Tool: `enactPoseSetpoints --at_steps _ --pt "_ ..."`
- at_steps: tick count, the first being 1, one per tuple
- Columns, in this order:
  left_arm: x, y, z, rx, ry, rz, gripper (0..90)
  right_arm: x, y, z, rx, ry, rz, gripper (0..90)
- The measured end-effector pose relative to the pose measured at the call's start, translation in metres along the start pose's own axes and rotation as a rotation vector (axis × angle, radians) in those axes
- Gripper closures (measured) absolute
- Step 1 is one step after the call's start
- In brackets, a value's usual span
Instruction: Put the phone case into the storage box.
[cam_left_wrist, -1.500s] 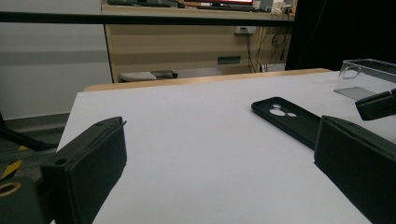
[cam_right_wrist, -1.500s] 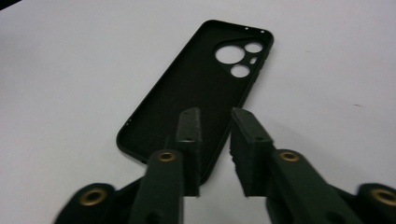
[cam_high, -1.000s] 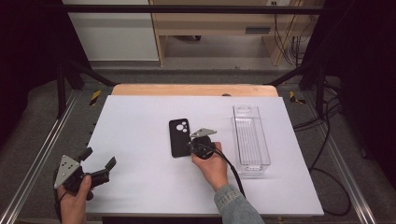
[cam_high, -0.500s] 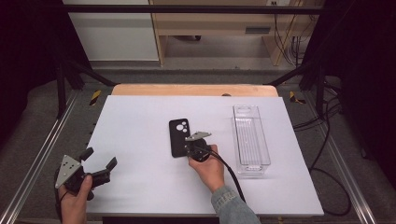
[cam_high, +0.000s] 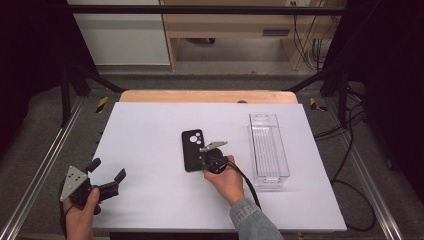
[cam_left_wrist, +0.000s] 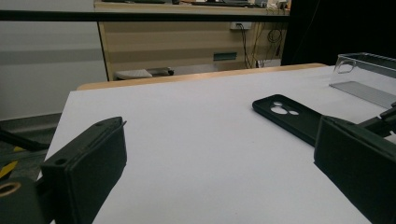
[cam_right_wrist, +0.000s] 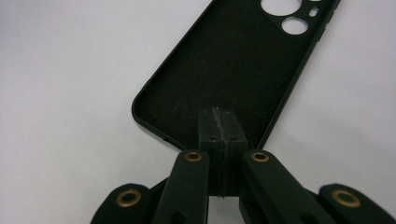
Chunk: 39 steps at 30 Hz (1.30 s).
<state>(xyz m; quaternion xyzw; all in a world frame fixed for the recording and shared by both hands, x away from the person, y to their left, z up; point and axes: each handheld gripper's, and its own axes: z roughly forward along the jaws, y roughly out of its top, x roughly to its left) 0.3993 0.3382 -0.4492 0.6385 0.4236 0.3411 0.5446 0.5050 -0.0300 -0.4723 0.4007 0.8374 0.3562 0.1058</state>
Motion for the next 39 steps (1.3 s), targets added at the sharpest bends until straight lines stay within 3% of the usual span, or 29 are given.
enactPoseSetpoints --at_steps 6,15,24,33,39 --pt "-0.001 0.000 0.000 0.003 0.000 0.002 2.7 0.007 -0.013 -0.013 0.023 0.024 -0.052 90.0" --pt "-0.001 0.000 0.000 0.007 0.000 0.004 2.7 0.014 -0.033 -0.032 0.040 0.054 -0.093 90.0" --pt "-0.001 -0.001 0.000 0.014 0.002 0.004 2.7 0.016 -0.051 -0.050 0.066 0.032 -0.172 90.0" --pt "-0.002 -0.001 0.000 0.015 -0.001 0.004 2.7 0.011 -0.063 -0.066 0.098 0.036 -0.203 90.0" --pt "-0.002 -0.001 -0.001 0.018 0.000 0.008 2.7 0.010 -0.068 -0.075 0.140 -0.007 -0.257 90.0"
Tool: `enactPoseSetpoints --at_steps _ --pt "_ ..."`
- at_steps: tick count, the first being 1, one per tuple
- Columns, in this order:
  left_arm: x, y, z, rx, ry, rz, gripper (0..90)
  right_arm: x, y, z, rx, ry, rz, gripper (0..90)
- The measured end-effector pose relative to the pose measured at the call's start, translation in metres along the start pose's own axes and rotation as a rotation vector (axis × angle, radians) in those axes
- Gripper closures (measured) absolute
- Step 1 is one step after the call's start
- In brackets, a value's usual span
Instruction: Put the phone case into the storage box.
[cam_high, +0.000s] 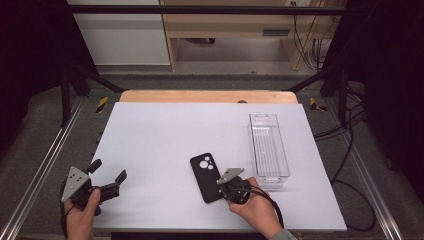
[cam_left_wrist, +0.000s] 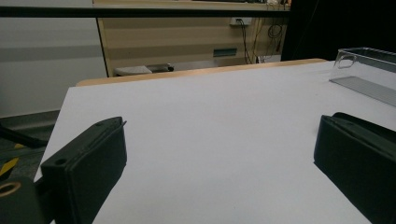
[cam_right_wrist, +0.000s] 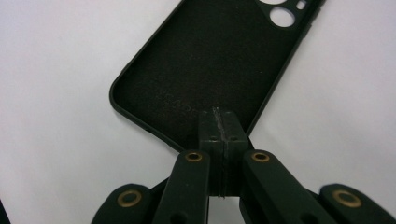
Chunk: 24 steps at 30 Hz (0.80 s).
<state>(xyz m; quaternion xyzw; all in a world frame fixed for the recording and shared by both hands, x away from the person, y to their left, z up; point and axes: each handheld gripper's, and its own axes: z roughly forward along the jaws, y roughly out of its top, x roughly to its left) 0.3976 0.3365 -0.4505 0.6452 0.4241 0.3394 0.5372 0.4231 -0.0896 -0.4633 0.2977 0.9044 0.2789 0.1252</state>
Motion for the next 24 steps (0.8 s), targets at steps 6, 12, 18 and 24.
enactPoseSetpoints --at_steps 6,12,18,24 --pt "-0.002 0.000 0.000 0.002 -0.004 -0.002 2.7 -0.005 -0.011 -0.008 0.016 -0.038 -0.014 90.0" --pt "-0.003 0.000 0.001 0.006 -0.010 0.000 2.7 -0.003 -0.017 -0.013 0.032 -0.098 -0.061 90.0" --pt "-0.003 -0.001 0.001 0.011 -0.014 -0.009 2.7 -0.001 -0.024 -0.014 -0.021 -0.113 -0.039 90.0" --pt "-0.004 -0.001 0.001 0.007 -0.015 -0.008 2.7 -0.005 -0.034 -0.029 -0.203 -0.061 0.120 83.6"
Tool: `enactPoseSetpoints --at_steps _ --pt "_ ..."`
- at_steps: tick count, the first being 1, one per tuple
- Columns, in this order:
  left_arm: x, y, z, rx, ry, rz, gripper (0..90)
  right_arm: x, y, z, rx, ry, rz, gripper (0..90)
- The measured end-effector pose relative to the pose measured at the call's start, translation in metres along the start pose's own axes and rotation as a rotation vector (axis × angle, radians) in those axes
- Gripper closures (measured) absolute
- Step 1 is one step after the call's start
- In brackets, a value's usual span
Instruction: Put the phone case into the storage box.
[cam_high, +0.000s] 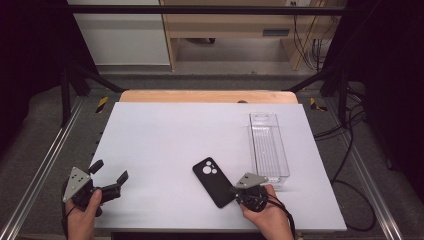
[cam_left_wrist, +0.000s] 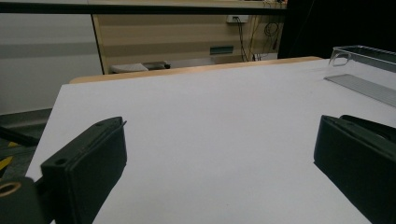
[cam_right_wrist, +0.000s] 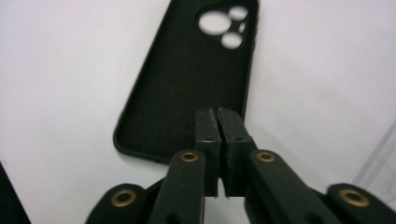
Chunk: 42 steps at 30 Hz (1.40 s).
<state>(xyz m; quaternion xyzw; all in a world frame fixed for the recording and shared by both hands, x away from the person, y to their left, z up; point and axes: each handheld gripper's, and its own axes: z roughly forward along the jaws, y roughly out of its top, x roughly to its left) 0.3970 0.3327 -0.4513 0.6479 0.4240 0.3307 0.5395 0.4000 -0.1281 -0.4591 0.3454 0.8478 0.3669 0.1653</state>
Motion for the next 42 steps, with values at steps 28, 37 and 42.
enactPoseSetpoints --at_steps 28,37,42 --pt "-0.008 0.001 0.007 0.016 -0.025 0.023 2.8 0.024 0.013 0.054 0.076 -0.057 0.113 3.2" --pt "-0.016 0.003 0.007 0.014 -0.044 0.005 3.0 0.022 0.016 0.053 0.093 -0.053 0.095 11.8" --pt "-0.021 0.006 0.008 0.013 -0.048 -0.016 3.2 0.021 0.017 0.052 0.107 -0.044 0.090 12.9"
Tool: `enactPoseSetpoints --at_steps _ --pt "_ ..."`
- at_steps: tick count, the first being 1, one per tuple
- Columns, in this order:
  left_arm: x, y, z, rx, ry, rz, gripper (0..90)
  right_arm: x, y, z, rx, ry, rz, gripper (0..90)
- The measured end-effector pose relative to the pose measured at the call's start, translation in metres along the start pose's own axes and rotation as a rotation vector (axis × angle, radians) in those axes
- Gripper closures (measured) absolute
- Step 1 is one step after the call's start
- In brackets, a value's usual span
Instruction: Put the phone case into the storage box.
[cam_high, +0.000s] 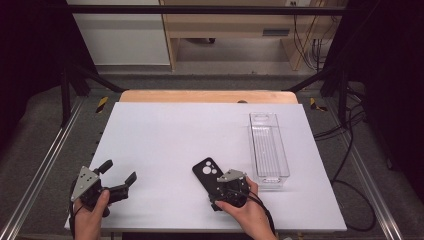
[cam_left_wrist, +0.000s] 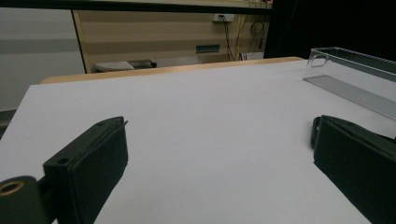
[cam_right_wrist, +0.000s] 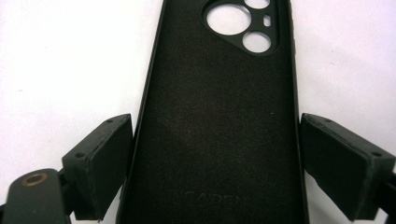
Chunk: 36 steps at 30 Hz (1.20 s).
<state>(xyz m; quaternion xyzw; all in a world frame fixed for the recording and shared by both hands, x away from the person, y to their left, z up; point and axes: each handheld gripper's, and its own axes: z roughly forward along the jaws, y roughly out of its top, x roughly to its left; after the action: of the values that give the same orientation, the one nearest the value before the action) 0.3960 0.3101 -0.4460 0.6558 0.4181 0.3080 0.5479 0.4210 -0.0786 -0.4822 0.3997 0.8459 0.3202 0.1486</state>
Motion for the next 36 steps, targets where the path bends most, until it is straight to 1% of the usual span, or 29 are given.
enactPoseSetpoints --at_steps 1,4,6,10,11,13,15,16,17,18,19,20,21,22,23,25,28,29,30,32,35,36 --pt "-0.002 0.001 0.001 -0.003 -0.012 -0.011 3.3 0.000 0.001 0.000 0.007 0.000 -0.003 13.3" --pt "-0.007 0.006 0.003 -0.005 -0.027 -0.018 3.3 -0.001 0.002 -0.001 0.007 0.011 -0.015 14.7" --pt "-0.011 0.011 0.005 -0.005 -0.041 -0.011 3.3 -0.002 0.003 -0.003 0.003 0.013 -0.019 15.4" --pt "-0.017 0.021 0.011 -0.014 -0.051 -0.002 3.5 -0.002 0.006 -0.004 -0.001 -0.002 -0.053 15.9" --pt "-0.019 0.025 0.014 -0.017 -0.056 -0.002 3.5 -0.002 0.007 -0.005 -0.009 -0.007 -0.058 15.9" --pt "-0.022 0.032 0.020 -0.023 -0.070 -0.016 3.6 -0.003 0.012 -0.008 -0.028 -0.025 -0.089 16.0" --pt "-0.025 0.041 0.027 -0.027 -0.080 -0.023 3.6 -0.003 0.020 -0.010 -0.051 -0.031 -0.091 16.0" --pt "-0.027 0.045 0.030 -0.025 -0.087 -0.028 3.6 -0.003 0.024 -0.011 -0.065 -0.036 -0.104 16.0" --pt "-0.028 0.048 0.033 -0.024 -0.090 -0.034 3.6 -0.002 0.030 -0.012 -0.097 -0.041 -0.115 16.0" --pt "-0.030 0.051 0.035 -0.029 -0.094 -0.044 3.6 -0.002 0.030 -0.012 -0.097 -0.041 -0.115 16.0" --pt "-0.032 0.052 0.036 -0.042 -0.099 -0.057 3.6 0.000 0.033 -0.013 -0.151 -0.046 -0.108 16.0" --pt "-0.033 0.051 0.037 -0.055 -0.103 -0.070 3.6 0.000 0.033 -0.013 -0.151 -0.046 -0.108 16.0" --pt "-0.035 0.050 0.037 -0.058 -0.103 -0.079 3.6 0.001 0.033 -0.014 -0.173 -0.051 -0.112 16.0" --pt "-0.037 0.048 0.038 -0.037 -0.114 -0.072 4.1 0.002 0.034 -0.015 -0.192 -0.059 -0.115 16.0" --pt "-0.038 0.047 0.036 -0.040 -0.115 -0.068 4.0 0.004 0.035 -0.019 -0.207 -0.058 -0.125 16.0" --pt "-0.041 0.044 0.033 -0.047 -0.109 -0.075 3.9 0.005 0.036 -0.022 -0.234 -0.077 -0.142 16.0" --pt "-0.045 0.038 0.033 -0.029 -0.126 -0.079 3.9 0.005 0.036 -0.024 -0.266 -0.094 -0.132 16.2" --pt "-0.046 0.038 0.034 -0.024 -0.130 -0.078 3.9 0.005 0.036 -0.025 -0.273 -0.098 -0.141 16.2" --pt "-0.047 0.036 0.035 -0.018 -0.139 -0.084 3.9 0.005 0.036 -0.025 -0.279 -0.102 -0.138 16.2" --pt "-0.050 0.035 0.037 -0.010 -0.153 -0.092 3.9 0.006 0.036 -0.026 -0.293 -0.107 -0.133 16.2" --pt "-0.055 0.034 0.039 -0.002 -0.168 -0.093 3.9 0.007 0.036 -0.028 -0.322 -0.111 -0.138 16.2" --pt "-0.057 0.035 0.039 0.000 -0.173 -0.091 3.9 0.006 0.036 -0.031 -0.342 -0.115 -0.132 16.2"
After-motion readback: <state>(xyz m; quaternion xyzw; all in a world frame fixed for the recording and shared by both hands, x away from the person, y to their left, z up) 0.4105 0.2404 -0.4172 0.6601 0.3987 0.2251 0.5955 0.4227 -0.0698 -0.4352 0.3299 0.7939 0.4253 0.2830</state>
